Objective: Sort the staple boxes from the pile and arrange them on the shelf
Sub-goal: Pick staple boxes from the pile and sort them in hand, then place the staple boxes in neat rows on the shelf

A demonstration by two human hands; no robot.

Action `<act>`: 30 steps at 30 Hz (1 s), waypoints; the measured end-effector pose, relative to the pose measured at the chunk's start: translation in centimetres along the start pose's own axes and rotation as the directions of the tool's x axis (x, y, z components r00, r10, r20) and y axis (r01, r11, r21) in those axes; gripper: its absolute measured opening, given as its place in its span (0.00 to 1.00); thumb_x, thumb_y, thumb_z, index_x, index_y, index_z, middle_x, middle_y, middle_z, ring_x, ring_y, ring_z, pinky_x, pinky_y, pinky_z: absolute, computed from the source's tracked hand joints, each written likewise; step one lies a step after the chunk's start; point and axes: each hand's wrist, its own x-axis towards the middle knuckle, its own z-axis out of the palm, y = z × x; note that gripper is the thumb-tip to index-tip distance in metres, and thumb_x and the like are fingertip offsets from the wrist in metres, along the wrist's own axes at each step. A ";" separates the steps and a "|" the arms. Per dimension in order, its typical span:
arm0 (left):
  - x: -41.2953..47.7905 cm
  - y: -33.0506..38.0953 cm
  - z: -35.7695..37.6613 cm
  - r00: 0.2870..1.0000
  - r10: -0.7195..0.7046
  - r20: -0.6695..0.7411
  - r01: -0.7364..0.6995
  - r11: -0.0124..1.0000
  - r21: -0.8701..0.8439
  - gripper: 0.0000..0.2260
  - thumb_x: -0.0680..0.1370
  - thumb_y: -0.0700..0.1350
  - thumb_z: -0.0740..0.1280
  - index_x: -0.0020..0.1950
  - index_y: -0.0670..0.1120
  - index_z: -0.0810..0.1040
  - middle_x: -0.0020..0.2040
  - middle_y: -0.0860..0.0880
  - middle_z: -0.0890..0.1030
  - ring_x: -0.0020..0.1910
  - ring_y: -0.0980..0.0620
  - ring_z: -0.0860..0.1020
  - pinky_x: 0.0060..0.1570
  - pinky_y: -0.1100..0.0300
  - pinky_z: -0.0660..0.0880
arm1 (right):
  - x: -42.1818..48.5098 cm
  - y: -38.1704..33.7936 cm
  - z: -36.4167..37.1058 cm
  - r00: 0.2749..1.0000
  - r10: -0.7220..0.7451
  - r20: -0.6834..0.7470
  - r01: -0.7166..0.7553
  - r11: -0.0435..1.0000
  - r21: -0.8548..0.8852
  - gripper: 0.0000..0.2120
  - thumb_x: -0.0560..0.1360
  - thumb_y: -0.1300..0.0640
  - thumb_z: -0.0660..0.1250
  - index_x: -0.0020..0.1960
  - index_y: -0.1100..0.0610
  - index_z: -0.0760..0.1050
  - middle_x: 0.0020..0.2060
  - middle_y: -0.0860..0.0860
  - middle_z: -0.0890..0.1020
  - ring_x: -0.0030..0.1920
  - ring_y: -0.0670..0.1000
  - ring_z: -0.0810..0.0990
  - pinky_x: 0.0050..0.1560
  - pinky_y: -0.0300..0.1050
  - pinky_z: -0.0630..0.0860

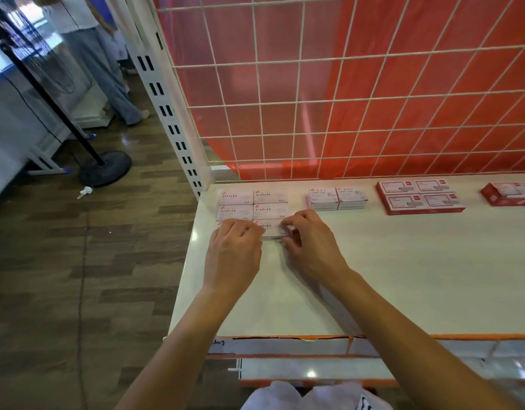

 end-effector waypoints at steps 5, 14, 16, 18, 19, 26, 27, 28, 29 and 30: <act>1.2 2.5 0.5 0.999 0.030 0.024 -0.030 0.999 -0.019 0.11 0.68 0.37 0.75 0.50 0.43 0.83 0.46 0.46 0.83 0.48 0.44 0.79 0.45 0.50 0.78 | -1.7 0.8 -1.5 0.998 -0.007 -0.070 0.001 0.997 -0.076 0.14 0.76 0.57 0.65 0.61 0.58 0.75 0.58 0.53 0.75 0.58 0.52 0.73 0.58 0.40 0.68; 2.6 11.3 2.8 0.977 0.164 0.139 -0.159 0.986 -0.041 0.16 0.68 0.39 0.76 0.55 0.45 0.82 0.50 0.48 0.83 0.52 0.45 0.79 0.50 0.51 0.76 | -6.3 6.1 -7.0 0.978 0.070 -0.194 -0.105 0.979 -0.176 0.18 0.76 0.52 0.66 0.65 0.56 0.74 0.66 0.54 0.73 0.66 0.54 0.68 0.67 0.46 0.64; 2.9 14.0 3.5 0.967 0.204 0.150 -0.198 0.979 -0.055 0.16 0.68 0.39 0.76 0.55 0.45 0.82 0.50 0.48 0.83 0.51 0.45 0.79 0.49 0.51 0.75 | -7.6 8.1 -8.8 0.972 0.077 -0.222 -0.122 0.973 -0.194 0.18 0.74 0.55 0.68 0.62 0.59 0.76 0.63 0.58 0.75 0.64 0.59 0.71 0.64 0.51 0.68; 3.2 17.2 4.3 0.955 0.242 0.170 -0.234 0.970 -0.065 0.15 0.68 0.39 0.75 0.55 0.45 0.82 0.50 0.47 0.83 0.51 0.44 0.79 0.48 0.51 0.76 | -9.2 10.3 -10.8 0.965 0.084 -0.247 -0.138 0.968 -0.210 0.17 0.71 0.57 0.71 0.58 0.61 0.78 0.60 0.61 0.78 0.60 0.63 0.75 0.59 0.55 0.72; 3.3 19.0 4.8 0.949 0.262 0.178 -0.253 0.965 -0.069 0.15 0.69 0.39 0.75 0.55 0.45 0.82 0.51 0.47 0.83 0.51 0.44 0.79 0.48 0.51 0.76 | -10.1 11.5 -11.9 0.961 0.091 -0.261 -0.150 0.964 -0.218 0.17 0.69 0.58 0.72 0.57 0.62 0.78 0.58 0.62 0.78 0.58 0.64 0.76 0.57 0.56 0.74; 3.2 31.6 8.5 0.907 0.368 0.207 -0.358 0.930 -0.084 0.18 0.70 0.42 0.74 0.59 0.45 0.81 0.56 0.45 0.82 0.57 0.41 0.78 0.56 0.48 0.74 | -16.6 20.0 -19.4 0.931 0.145 -0.336 -0.236 0.939 -0.249 0.16 0.66 0.56 0.68 0.52 0.62 0.80 0.53 0.62 0.81 0.51 0.64 0.80 0.49 0.56 0.78; 3.0 33.4 8.9 0.903 0.369 0.221 -0.357 0.929 -0.093 0.18 0.72 0.43 0.72 0.62 0.46 0.79 0.59 0.45 0.81 0.61 0.41 0.76 0.60 0.47 0.71 | -17.5 21.2 -20.4 0.928 0.161 -0.336 -0.252 0.935 -0.249 0.17 0.66 0.55 0.67 0.53 0.62 0.80 0.54 0.62 0.81 0.52 0.64 0.80 0.49 0.56 0.78; 2.8 35.2 9.4 0.899 0.372 0.231 -0.359 0.928 -0.098 0.18 0.75 0.45 0.70 0.65 0.47 0.77 0.63 0.46 0.79 0.65 0.42 0.74 0.64 0.48 0.68 | -18.5 22.3 -21.4 0.924 0.178 -0.338 -0.269 0.931 -0.246 0.17 0.67 0.56 0.67 0.53 0.62 0.80 0.54 0.62 0.80 0.52 0.65 0.79 0.50 0.57 0.78; 2.6 36.8 9.9 0.896 0.376 0.235 -0.362 0.927 -0.103 0.18 0.77 0.47 0.68 0.67 0.47 0.76 0.65 0.46 0.77 0.67 0.43 0.72 0.66 0.49 0.66 | -19.4 23.4 -22.2 0.920 0.192 -0.343 -0.283 0.928 -0.240 0.17 0.67 0.56 0.67 0.54 0.62 0.79 0.55 0.62 0.80 0.53 0.65 0.78 0.51 0.58 0.77; 2.5 38.3 10.3 0.891 0.383 0.243 -0.367 0.924 -0.108 0.19 0.77 0.48 0.67 0.68 0.48 0.75 0.66 0.47 0.76 0.68 0.44 0.71 0.67 0.49 0.65 | -20.3 24.3 -23.1 0.914 0.201 -0.353 -0.295 0.926 -0.236 0.18 0.67 0.57 0.68 0.55 0.62 0.79 0.56 0.62 0.79 0.54 0.65 0.78 0.52 0.59 0.77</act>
